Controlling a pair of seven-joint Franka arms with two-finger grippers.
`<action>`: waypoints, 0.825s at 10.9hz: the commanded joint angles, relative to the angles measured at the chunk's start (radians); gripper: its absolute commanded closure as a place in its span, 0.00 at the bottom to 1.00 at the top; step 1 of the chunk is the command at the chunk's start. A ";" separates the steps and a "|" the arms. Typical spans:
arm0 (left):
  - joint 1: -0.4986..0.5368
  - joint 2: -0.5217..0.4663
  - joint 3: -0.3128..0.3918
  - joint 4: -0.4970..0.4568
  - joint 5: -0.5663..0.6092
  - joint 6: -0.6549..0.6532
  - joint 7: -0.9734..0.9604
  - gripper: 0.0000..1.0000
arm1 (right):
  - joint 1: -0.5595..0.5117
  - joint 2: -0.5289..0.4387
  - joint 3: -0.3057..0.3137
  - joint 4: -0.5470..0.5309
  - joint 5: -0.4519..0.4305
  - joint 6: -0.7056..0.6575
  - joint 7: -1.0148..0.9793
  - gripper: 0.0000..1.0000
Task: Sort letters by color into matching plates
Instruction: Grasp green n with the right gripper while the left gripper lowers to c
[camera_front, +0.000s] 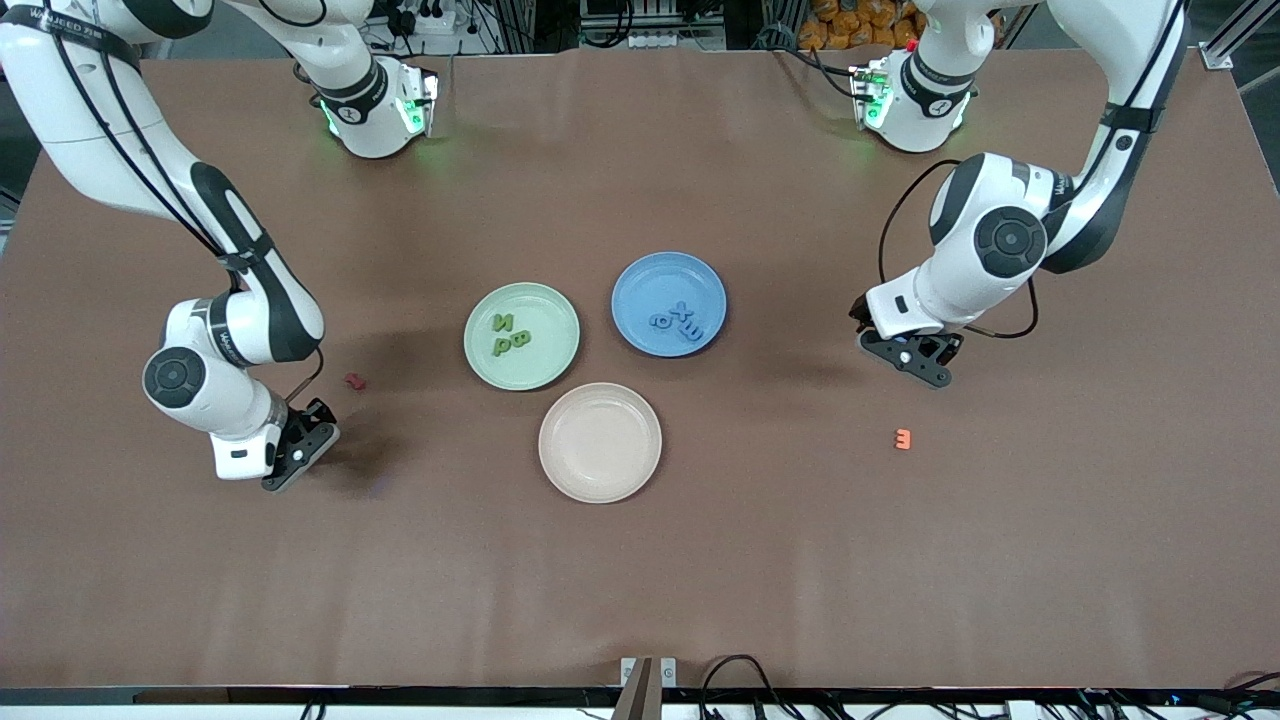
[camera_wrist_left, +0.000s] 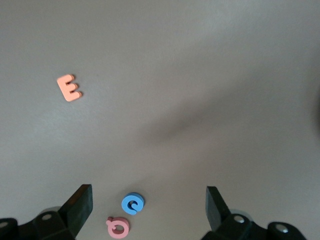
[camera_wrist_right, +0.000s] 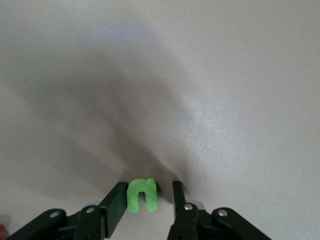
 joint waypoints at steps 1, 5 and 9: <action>0.013 -0.062 0.000 -0.122 -0.034 0.083 0.037 0.00 | -0.024 0.005 0.017 -0.010 -0.016 0.005 -0.011 0.63; 0.011 -0.059 -0.002 -0.178 -0.037 0.163 0.036 0.00 | -0.026 0.004 0.017 -0.005 -0.015 0.005 -0.013 0.76; 0.014 -0.056 0.000 -0.237 -0.036 0.227 0.063 0.00 | -0.039 -0.001 0.017 -0.004 -0.012 0.003 -0.009 0.79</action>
